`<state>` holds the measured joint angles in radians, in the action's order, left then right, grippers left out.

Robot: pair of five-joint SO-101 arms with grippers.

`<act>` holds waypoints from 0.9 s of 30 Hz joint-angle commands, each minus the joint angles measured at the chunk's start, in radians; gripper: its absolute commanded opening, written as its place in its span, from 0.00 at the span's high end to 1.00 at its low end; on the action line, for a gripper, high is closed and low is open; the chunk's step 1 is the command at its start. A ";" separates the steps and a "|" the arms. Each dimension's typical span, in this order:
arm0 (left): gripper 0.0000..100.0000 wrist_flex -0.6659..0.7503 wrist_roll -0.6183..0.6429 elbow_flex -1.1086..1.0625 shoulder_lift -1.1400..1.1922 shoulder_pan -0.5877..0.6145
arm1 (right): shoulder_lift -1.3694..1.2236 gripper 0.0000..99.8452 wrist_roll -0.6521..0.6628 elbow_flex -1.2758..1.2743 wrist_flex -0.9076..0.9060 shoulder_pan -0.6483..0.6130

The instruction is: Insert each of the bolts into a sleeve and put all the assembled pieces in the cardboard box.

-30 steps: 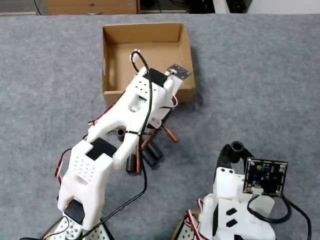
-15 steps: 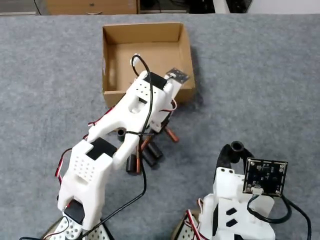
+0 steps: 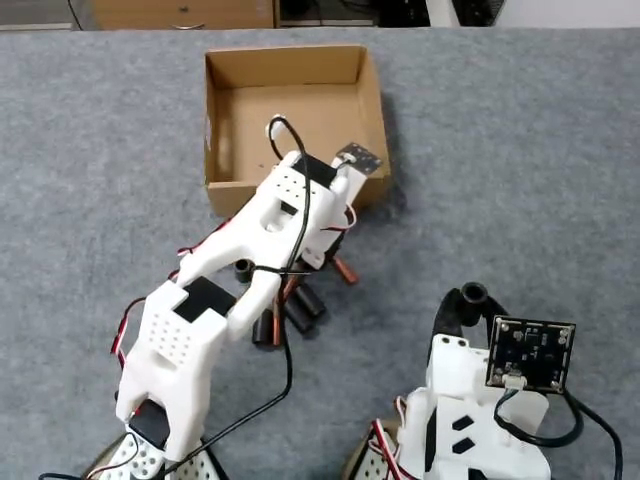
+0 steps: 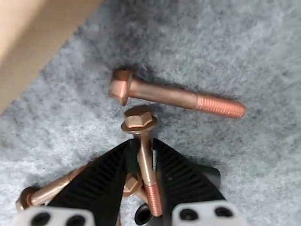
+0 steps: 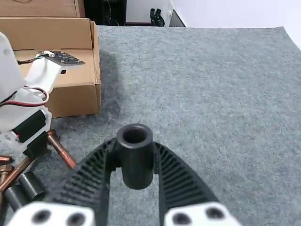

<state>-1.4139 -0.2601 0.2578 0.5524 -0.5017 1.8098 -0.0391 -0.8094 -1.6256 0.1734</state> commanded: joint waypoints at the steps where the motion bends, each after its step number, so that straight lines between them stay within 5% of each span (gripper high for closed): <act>1: 0.94 0.040 0.000 -0.035 -0.010 -0.003 | 0.108 1.00 0.009 0.001 0.009 0.012; 8: 0.94 0.137 0.000 -0.135 -0.010 0.002 | 0.108 1.00 0.009 0.001 0.009 0.012; 27: 0.98 0.109 0.055 -0.081 -0.021 0.008 | 0.108 1.00 0.009 -0.001 0.009 0.010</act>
<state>-1.2835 -0.2401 0.1320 0.5447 -0.5048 1.8098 -0.0391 -0.8094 -1.6256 0.1734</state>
